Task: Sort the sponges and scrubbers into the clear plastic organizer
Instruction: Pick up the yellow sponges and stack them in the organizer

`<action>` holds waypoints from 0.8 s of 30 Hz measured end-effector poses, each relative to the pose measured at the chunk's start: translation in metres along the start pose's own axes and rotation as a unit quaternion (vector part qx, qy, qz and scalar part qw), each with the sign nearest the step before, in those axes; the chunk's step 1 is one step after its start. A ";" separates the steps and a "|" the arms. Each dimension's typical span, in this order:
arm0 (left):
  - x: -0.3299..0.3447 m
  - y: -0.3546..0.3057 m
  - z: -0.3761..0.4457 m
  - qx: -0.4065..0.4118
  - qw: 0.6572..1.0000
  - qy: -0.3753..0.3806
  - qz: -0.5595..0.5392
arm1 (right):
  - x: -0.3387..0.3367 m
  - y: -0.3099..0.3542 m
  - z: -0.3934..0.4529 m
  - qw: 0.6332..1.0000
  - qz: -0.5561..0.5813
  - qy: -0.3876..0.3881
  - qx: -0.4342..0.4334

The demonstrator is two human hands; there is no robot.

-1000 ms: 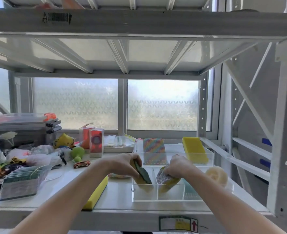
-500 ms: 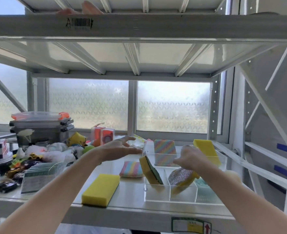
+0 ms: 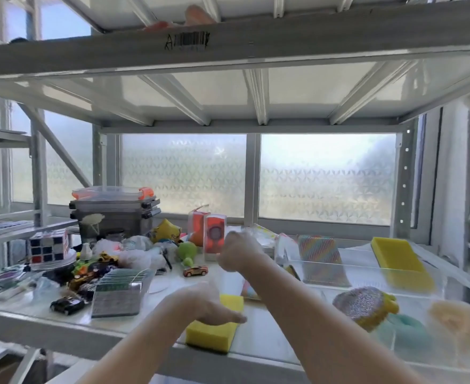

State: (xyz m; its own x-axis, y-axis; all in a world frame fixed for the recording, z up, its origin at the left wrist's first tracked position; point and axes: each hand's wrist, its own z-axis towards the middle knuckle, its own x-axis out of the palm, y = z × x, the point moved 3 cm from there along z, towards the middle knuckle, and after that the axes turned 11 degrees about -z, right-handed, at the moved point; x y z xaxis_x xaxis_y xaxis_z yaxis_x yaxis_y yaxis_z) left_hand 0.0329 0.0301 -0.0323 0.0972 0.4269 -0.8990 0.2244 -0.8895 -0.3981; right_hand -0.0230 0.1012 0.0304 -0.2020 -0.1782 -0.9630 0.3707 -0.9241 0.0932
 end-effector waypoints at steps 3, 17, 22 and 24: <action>0.004 0.011 0.006 -0.022 1.000 0.009 0.017 | 0.035 -0.003 0.022 0.992 -0.050 0.083 0.087; -0.011 0.046 0.021 -0.048 0.999 0.002 0.025 | 0.083 -0.035 0.019 0.946 -0.113 0.181 0.245; -0.025 0.042 0.019 -0.058 0.997 -0.050 0.007 | 0.068 -0.029 0.006 0.966 -0.041 0.149 0.208; -0.043 0.037 0.014 -0.060 0.992 -0.108 -0.019 | 0.046 -0.023 0.001 0.982 0.014 0.093 0.166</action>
State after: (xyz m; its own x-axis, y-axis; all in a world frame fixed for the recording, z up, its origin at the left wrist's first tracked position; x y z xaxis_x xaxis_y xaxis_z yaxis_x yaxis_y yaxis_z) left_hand 0.0239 -0.0232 -0.0110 -0.1212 0.4039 -0.9067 0.3392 -0.8416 -0.4202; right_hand -0.0418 0.1134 -0.0160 -0.0154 -0.1684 -0.9856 0.0517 -0.9845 0.1674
